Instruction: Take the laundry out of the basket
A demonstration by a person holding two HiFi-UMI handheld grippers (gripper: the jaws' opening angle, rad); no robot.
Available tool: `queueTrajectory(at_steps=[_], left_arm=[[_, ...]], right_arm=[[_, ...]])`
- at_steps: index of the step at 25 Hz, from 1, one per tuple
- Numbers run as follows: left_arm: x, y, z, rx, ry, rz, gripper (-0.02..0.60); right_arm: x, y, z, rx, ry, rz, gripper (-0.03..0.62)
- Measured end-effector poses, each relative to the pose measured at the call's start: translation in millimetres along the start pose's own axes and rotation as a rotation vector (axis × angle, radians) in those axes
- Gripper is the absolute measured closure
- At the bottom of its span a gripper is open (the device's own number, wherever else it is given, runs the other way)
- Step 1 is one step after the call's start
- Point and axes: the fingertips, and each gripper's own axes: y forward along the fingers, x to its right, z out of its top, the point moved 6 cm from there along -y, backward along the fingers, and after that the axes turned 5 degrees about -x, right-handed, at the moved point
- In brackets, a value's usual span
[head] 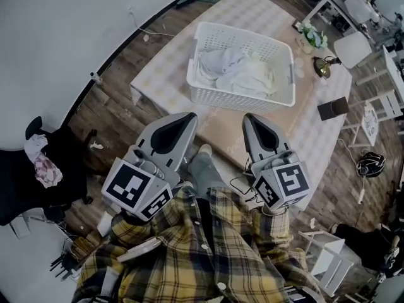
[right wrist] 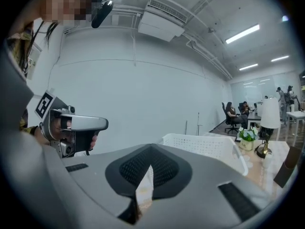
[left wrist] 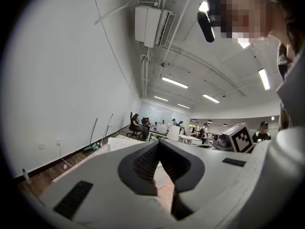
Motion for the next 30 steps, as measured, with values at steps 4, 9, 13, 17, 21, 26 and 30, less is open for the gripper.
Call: queueTrajectory(at_steps=[4,9,13,17,21,26,30], left_arm=[[-14,39,15,-0.006,0.005,-0.001,0.569],[-30,81,29,-0.006,0.015,0.002,0.569],[-35,113,33,-0.018,0.033,-0.003,0.569],[-33,142,37,-0.043,0.046,-0.027,0.569],[-29,164,39,-0.074,0.06,-0.053,0.569],[-32,185,44,-0.105,0.069,-0.067,0.569],[-41,199,46,-0.131,0.083,-0.085,0.569]], right_arm=[[32,25,13,-0.02,-0.001,0.005,0.582],[68,49,28,-0.019,-0.007,0.006,0.582],[95,59,34,-0.008,-0.002,-0.004,0.582],[120,58,36,-0.006,0.018,-0.016,0.582],[136,57,40,0.007,0.03,-0.023,0.582],[149,62,44,0.006,0.044,-0.031,0.582],[155,71,48,0.001,0.036,-0.039,0.582]])
